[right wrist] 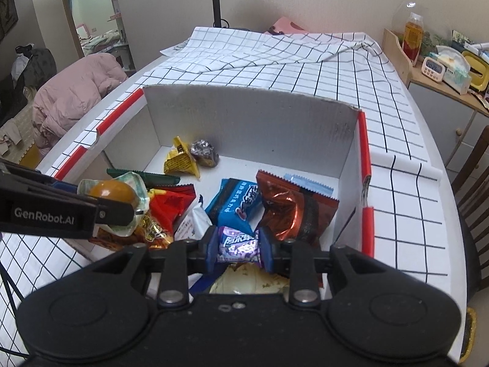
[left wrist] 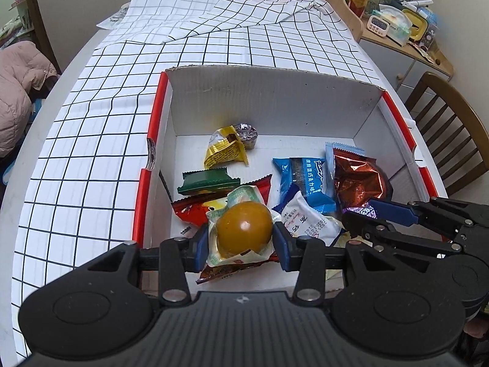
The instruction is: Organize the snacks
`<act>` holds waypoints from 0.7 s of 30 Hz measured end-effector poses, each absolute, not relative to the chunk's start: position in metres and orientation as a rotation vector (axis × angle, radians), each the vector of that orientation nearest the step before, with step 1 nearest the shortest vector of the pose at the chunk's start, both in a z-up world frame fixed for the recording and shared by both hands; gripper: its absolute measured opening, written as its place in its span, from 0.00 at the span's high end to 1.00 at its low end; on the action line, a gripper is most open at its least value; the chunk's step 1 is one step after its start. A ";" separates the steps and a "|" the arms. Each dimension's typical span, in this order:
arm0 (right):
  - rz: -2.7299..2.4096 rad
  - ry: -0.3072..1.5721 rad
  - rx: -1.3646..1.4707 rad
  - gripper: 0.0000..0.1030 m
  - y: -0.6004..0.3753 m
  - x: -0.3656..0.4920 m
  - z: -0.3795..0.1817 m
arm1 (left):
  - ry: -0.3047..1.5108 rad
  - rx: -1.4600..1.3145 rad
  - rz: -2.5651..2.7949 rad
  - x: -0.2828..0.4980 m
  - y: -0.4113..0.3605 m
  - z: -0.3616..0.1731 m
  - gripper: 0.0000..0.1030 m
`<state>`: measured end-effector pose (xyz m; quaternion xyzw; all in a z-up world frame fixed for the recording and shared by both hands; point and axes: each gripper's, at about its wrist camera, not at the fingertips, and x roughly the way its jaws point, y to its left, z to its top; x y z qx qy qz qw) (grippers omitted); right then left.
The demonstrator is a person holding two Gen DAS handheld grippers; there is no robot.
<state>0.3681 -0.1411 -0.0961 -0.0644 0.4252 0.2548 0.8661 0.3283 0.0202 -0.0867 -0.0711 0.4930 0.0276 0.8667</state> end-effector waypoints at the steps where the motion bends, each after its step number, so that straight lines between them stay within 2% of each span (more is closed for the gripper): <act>1: 0.533 0.895 -0.135 0.72 -0.141 0.368 -0.096 | 1.032 -0.149 0.058 0.328 0.020 -0.086 0.57; 6: 0.510 0.894 -0.140 0.72 -0.141 0.365 -0.097 | 1.008 -0.151 0.060 0.321 0.022 -0.082 0.47; 13: 0.517 0.870 -0.094 0.70 -0.147 0.358 -0.087 | 0.963 -0.134 0.052 0.305 0.018 -0.068 0.46; 17: 0.530 0.836 -0.053 0.69 -0.152 0.350 -0.075 | 0.924 -0.127 0.043 0.293 0.016 -0.057 0.40; 21: 0.551 0.800 -0.018 0.69 -0.156 0.340 -0.063 | 0.892 -0.124 0.037 0.281 0.015 -0.045 0.40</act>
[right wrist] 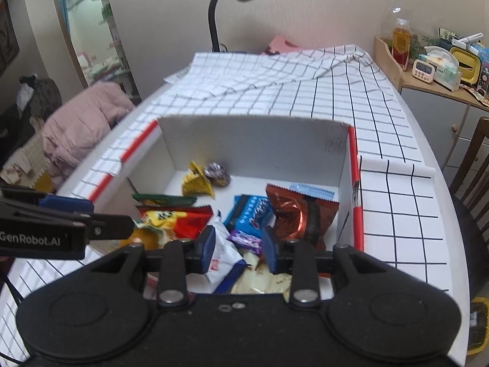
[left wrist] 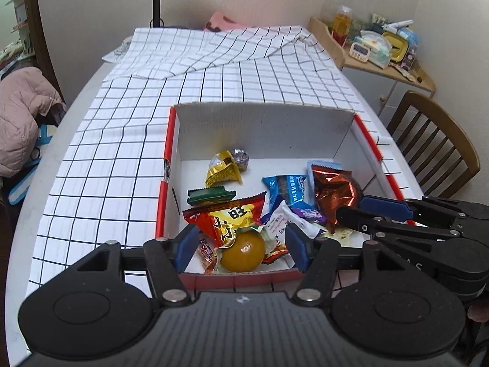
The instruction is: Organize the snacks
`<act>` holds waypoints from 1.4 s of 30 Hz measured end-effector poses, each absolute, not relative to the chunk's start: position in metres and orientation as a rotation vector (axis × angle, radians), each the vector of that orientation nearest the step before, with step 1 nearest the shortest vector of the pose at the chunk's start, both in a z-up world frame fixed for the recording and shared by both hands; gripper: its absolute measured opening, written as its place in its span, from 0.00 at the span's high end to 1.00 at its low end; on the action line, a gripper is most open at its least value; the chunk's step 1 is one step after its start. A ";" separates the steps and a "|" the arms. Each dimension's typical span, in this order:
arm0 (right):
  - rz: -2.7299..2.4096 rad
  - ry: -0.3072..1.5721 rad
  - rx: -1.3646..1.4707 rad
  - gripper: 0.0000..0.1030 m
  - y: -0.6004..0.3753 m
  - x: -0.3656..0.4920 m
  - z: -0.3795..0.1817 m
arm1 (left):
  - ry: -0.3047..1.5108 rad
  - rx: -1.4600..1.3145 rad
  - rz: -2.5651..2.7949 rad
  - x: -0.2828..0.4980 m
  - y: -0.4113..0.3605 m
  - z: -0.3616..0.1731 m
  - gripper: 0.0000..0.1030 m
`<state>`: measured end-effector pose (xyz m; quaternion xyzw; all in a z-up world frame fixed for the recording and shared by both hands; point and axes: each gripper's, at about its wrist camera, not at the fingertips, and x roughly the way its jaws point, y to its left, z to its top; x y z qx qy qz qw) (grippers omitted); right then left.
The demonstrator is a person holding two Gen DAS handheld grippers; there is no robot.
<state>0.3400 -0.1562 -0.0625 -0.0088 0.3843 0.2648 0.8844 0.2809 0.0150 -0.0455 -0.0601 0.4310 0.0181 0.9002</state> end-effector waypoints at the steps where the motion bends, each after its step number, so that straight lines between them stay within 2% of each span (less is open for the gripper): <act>1: 0.557 0.790 -0.014 0.69 -0.157 0.337 -0.060 | 0.883 -0.125 0.037 0.278 0.015 -0.043 0.39; 4: 0.572 0.758 -0.007 0.69 -0.158 0.328 -0.050 | 0.853 -0.128 0.034 0.268 0.016 -0.034 0.33; 11: 0.629 0.730 0.034 0.68 -0.158 0.309 -0.034 | 0.796 -0.122 0.021 0.241 0.017 -0.019 0.32; 13: 0.639 0.717 0.041 0.67 -0.159 0.302 -0.030 | 0.781 -0.121 0.017 0.233 0.017 -0.015 0.29; 17: 0.637 0.699 0.074 0.59 -0.164 0.288 -0.024 | 0.747 -0.121 0.011 0.217 0.017 -0.008 0.27; 19: 0.635 0.682 0.079 0.49 -0.166 0.280 -0.020 | 0.733 -0.124 0.005 0.210 0.017 -0.005 0.24; 26: 0.631 0.626 0.067 0.43 -0.169 0.250 -0.006 | 0.695 -0.153 -0.012 0.186 0.020 0.002 0.16; 28: 0.586 0.613 0.069 0.29 -0.173 0.244 -0.004 | 0.683 -0.180 -0.023 0.180 0.024 0.004 0.12; 30: 0.541 0.603 0.088 0.00 -0.182 0.239 -0.004 | 0.677 -0.187 -0.017 0.174 0.026 0.005 0.08; 42: 0.529 0.550 0.106 0.00 -0.192 0.203 0.007 | 0.639 -0.175 -0.019 0.144 0.029 0.009 0.07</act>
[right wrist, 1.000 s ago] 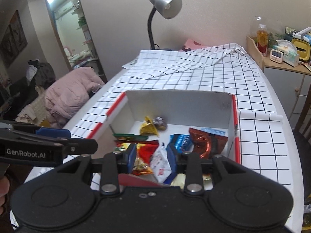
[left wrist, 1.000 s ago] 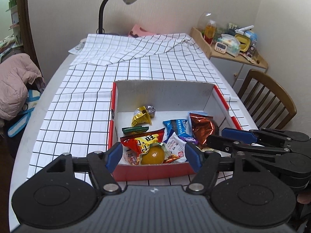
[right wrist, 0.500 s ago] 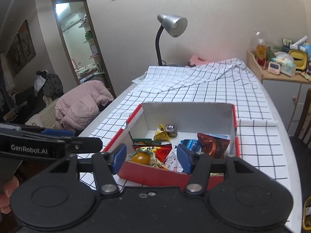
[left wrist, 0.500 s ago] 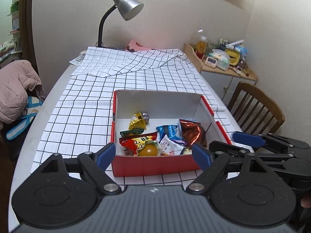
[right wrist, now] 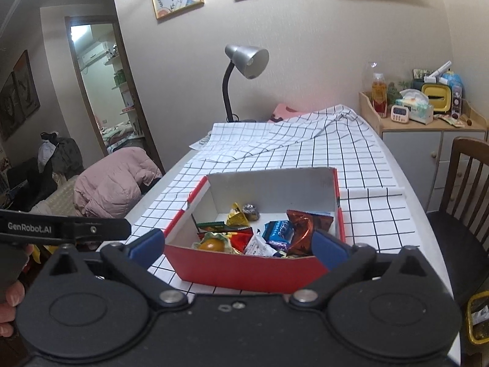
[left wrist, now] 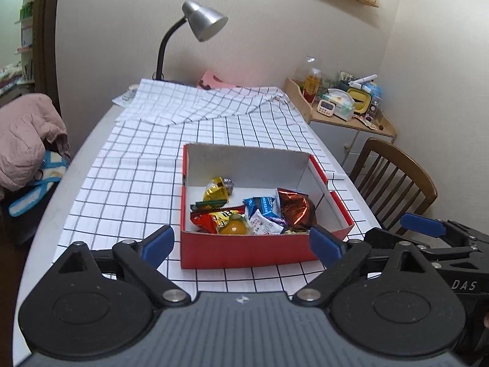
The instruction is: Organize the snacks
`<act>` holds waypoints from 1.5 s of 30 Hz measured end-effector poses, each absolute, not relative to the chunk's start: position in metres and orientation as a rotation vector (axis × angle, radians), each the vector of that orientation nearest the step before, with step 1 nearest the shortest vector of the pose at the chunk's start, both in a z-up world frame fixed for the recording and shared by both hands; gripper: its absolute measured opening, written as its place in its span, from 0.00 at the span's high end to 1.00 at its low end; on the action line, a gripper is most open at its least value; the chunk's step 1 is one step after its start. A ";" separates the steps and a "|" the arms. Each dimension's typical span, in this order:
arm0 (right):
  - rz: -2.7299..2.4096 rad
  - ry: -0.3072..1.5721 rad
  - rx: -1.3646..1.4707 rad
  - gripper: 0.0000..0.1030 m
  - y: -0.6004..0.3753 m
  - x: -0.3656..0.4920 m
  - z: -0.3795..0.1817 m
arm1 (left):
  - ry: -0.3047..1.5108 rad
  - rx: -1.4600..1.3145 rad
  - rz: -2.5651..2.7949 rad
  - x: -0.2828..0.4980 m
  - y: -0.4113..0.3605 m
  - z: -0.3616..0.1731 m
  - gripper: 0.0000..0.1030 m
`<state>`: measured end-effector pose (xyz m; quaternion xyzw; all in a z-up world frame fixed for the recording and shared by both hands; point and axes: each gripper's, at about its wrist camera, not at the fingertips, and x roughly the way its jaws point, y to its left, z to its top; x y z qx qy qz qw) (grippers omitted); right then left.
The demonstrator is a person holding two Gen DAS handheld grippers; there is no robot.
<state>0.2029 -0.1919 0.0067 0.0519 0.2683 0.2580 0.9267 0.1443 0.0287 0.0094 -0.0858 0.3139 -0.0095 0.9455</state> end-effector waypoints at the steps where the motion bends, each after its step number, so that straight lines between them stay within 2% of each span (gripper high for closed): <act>1: 0.530 0.543 0.102 0.00 -0.191 0.200 0.008 | 0.629 -0.168 -0.013 0.141 0.028 0.010 0.07; 30: 0.543 0.471 0.143 0.00 -0.181 0.174 0.023 | 0.520 -0.124 0.018 0.109 0.026 0.019 0.07; 45: 0.516 0.458 0.132 0.00 -0.182 0.167 0.022 | 0.577 -0.145 0.024 0.111 0.023 0.014 0.07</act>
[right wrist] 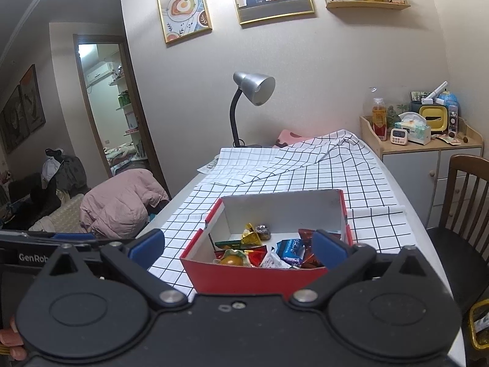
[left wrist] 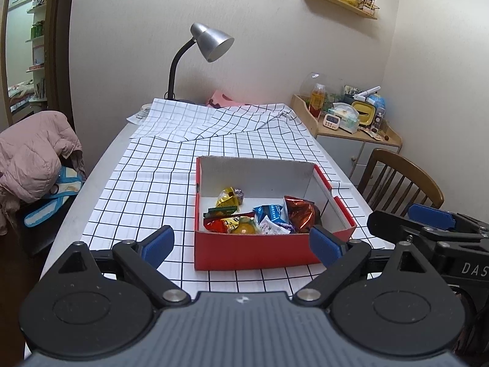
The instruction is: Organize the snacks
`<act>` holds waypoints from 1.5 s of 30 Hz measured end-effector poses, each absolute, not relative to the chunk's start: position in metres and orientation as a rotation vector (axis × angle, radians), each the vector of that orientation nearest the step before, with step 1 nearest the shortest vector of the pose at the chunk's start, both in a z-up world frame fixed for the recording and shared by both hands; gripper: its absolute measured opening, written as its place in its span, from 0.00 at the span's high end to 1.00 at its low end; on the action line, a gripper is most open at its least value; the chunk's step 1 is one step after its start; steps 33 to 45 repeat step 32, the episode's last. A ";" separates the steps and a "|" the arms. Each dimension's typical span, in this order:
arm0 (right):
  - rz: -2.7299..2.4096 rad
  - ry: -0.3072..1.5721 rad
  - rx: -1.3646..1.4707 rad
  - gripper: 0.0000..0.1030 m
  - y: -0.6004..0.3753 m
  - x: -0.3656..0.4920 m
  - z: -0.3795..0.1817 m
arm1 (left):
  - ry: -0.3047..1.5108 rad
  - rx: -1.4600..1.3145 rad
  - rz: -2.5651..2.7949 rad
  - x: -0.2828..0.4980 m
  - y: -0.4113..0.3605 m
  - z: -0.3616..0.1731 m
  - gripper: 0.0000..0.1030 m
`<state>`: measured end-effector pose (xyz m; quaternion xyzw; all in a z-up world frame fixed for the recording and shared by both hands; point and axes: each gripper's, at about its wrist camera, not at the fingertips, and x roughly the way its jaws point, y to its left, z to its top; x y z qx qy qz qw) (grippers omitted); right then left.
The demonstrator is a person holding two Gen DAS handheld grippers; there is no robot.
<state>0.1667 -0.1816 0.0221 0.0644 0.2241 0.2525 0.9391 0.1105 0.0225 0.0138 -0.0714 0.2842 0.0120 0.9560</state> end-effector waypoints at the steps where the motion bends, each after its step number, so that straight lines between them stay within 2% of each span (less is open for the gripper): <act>1: 0.515 0.457 0.130 0.00 -0.182 0.166 0.022 | 0.581 -0.145 0.024 0.111 0.022 0.013 0.07; 45: 0.445 0.519 0.147 0.00 -0.196 0.163 0.004 | 0.643 -0.113 0.031 0.108 0.011 -0.002 0.07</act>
